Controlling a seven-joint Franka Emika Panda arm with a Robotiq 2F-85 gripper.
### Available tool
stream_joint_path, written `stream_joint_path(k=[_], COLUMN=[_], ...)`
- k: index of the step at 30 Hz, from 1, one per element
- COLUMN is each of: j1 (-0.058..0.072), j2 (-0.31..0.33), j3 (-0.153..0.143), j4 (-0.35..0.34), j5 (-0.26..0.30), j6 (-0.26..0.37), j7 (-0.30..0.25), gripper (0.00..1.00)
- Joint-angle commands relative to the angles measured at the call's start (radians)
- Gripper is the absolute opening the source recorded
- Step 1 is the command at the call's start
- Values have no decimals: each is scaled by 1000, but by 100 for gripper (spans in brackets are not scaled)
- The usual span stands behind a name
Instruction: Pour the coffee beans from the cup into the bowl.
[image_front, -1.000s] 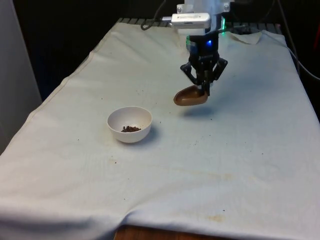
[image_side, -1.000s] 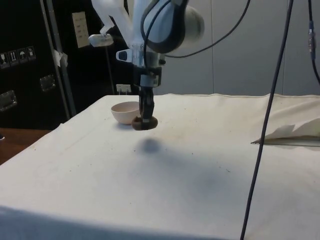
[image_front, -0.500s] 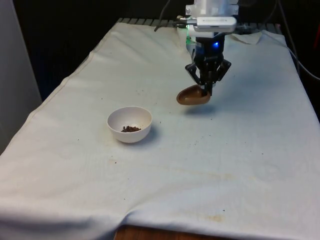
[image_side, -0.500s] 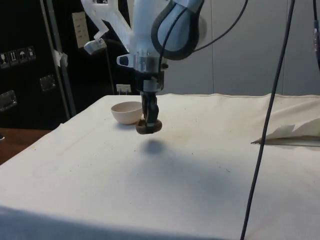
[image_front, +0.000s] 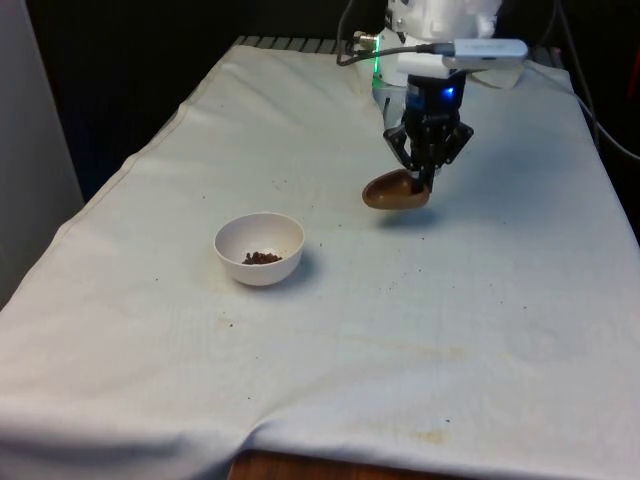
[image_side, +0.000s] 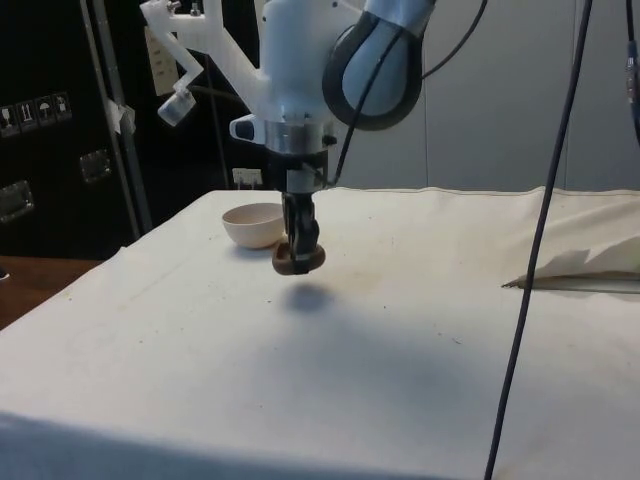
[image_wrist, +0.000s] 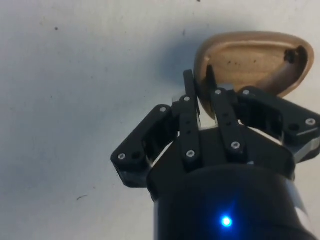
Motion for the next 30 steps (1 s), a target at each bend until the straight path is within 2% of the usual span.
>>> stream_joint_path(k=[1, 2, 7, 8, 9, 12, 17, 18, 19, 21, 24, 26, 27, 28, 29, 30], j1=[0, 16, 15, 0, 16, 17, 11, -1, 10, 7, 4, 3, -7, 2, 2, 1], j2=[1, 3, 16, 17, 24, 47, 87, 89, 90, 92, 92, 92, 95, 92, 92, 92], j3=[3, -19, -17, 6, -19, -21, -21, 0, -21, -20, -19, -19, -2, -18, -18, -18], j4=[0, -2, -9, -9, -13, -11, -8, -10, -8, -9, -10, -11, -7, -11, -11, -11], j5=[-11, -44, -72, -46, -77, -76, -65, -49, -63, -62, -61, -61, -49, -60, -60, -60], j6=[4, 28, 74, 58, 93, 122, 173, 163, 180, 190, 194, 195, 183, 196, 197, 198], j7=[13, 42, 70, 49, 74, 71, 59, 49, 57, 53, 51, 50, 43, 49, 49, 48], gripper=[0, 0, 0, 0, 0, 0, 0, 0, 0, 1, 14, 26, 32, 32, 37, 47])
